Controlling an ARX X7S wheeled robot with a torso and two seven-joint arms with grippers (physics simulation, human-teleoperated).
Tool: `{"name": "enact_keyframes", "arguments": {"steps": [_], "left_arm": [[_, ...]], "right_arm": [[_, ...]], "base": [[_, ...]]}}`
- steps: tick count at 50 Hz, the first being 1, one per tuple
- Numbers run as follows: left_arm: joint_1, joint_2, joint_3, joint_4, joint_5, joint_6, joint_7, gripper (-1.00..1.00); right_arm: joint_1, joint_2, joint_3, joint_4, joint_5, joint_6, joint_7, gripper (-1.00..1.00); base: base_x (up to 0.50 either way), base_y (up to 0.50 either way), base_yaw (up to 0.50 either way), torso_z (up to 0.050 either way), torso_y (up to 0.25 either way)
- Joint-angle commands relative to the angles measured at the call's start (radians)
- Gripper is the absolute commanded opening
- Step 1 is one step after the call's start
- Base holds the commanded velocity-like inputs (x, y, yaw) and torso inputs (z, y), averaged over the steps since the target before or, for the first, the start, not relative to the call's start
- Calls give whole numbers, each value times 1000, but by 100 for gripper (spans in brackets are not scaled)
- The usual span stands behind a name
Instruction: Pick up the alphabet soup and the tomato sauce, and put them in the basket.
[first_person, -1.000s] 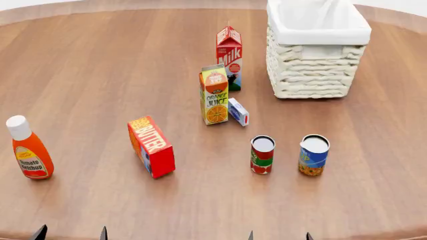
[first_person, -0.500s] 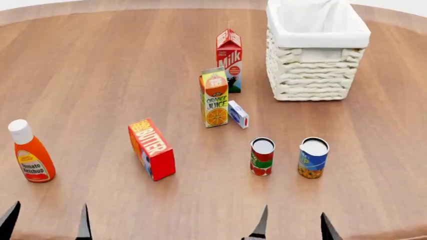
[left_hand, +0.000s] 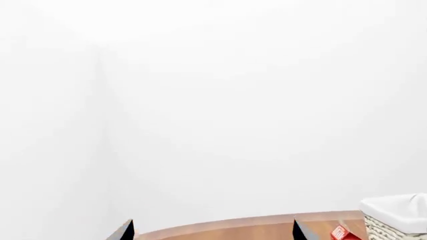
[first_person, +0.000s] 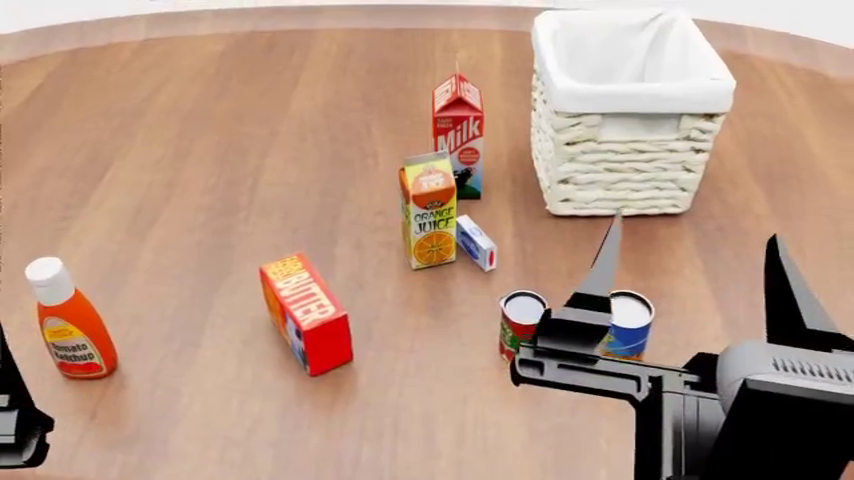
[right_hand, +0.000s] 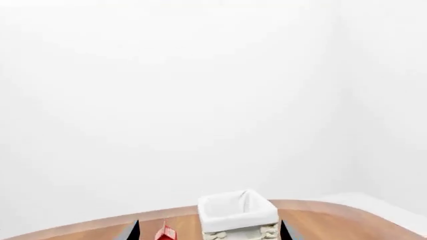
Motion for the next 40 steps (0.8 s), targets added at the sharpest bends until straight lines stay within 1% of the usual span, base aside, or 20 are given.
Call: {"name": "enact_keyframes", "arguments": {"steps": [1, 2, 4, 5, 6, 7, 8, 10, 12, 14, 16, 18, 19, 21, 23, 26, 28, 29, 31, 40], "left_arm": [[-16, -16, -27, 133, -29, -79, -9, 100], [-20, -17, -29, 136, -32, -85, -9, 100], [-25, -17, -31, 137, -38, -93, -10, 100], [-26, -17, -32, 138, -40, -96, -10, 100], [-26, -16, -32, 139, -43, -96, -11, 100], [-27, -17, -33, 139, -44, -97, -12, 100], [-28, -16, -34, 140, -48, -99, -12, 100], [-30, -16, -36, 144, -51, -104, -14, 100], [-32, -16, -41, 148, -56, -114, -17, 100], [-30, -15, -44, 147, -61, -113, -17, 100], [-25, -15, -46, 147, -63, -108, -20, 100], [-24, -16, -43, 147, -63, -109, -22, 100], [-25, -17, -41, 149, -63, -111, -23, 100], [-30, -19, -39, 152, -64, -116, -24, 100], [-31, -20, -38, 152, -66, -118, -26, 100], [-24, -20, -37, 149, -68, -107, -28, 100], [-18, -21, -33, 142, -67, -99, -28, 100], [-16, -21, -33, 140, -66, -95, -30, 100], [-3, -22, -32, 140, -73, -71, -24, 100], [-8, -26, -27, 141, -75, -79, -36, 100]], "right_arm": [[35, 32, 11, -81, 13, 63, 34, 100], [29, 32, 8, -77, 4, 51, 38, 100], [70, 43, 12, -135, 22, 119, 52, 100], [27, 38, -2, -105, -1, 36, 37, 100], [26, 43, -18, -99, -27, 23, 45, 100], [30, 44, -28, -96, -49, 19, 59, 100], [79, 43, -26, -128, -56, 93, 90, 100], [50, 21, -12, -97, -47, 29, 93, 100], [61, 23, -13, -110, -62, 57, 115, 100], [37, 33, -9, -111, -11, 29, 63, 100], [50, 54, -22, -148, -36, 50, 76, 100], [8, 50, -31, -117, -48, -26, 65, 100], [43, 56, -26, -151, -36, 42, 78, 100], [7, 53, -35, -122, -43, -25, 66, 100], [49, 60, -32, -158, -24, 51, 76, 100], [0, 56, -44, -123, -32, -33, 58, 100], [29, 60, -36, -141, -13, 16, 66, 100], [17, 58, -35, -132, -12, -3, 64, 100], [-4, 55, -36, -115, -15, -39, 60, 100], [5, 64, -34, -127, 11, -13, 72, 100]], "base": [[0, 0, 0, 50, 0], [0, 0, 0, 50, 0], [0, 0, 0, 50, 0], [0, 0, 0, 50, 0], [0, 0, 0, 50, 0], [0, 0, 0, 50, 0], [0, 0, 0, 50, 0], [0, 0, 0, 50, 0], [0, 0, 0, 50, 0], [0, 0, 0, 50, 0], [0, 0, 0, 50, 0], [0, 0, 0, 50, 0], [0, 0, 0, 50, 0], [0, 0, 0, 50, 0], [0, 0, 0, 50, 0], [0, 0, 0, 50, 0], [0, 0, 0, 50, 0], [0, 0, 0, 50, 0], [0, 0, 0, 14, 0], [0, -149, 0, 0, 0]]}}
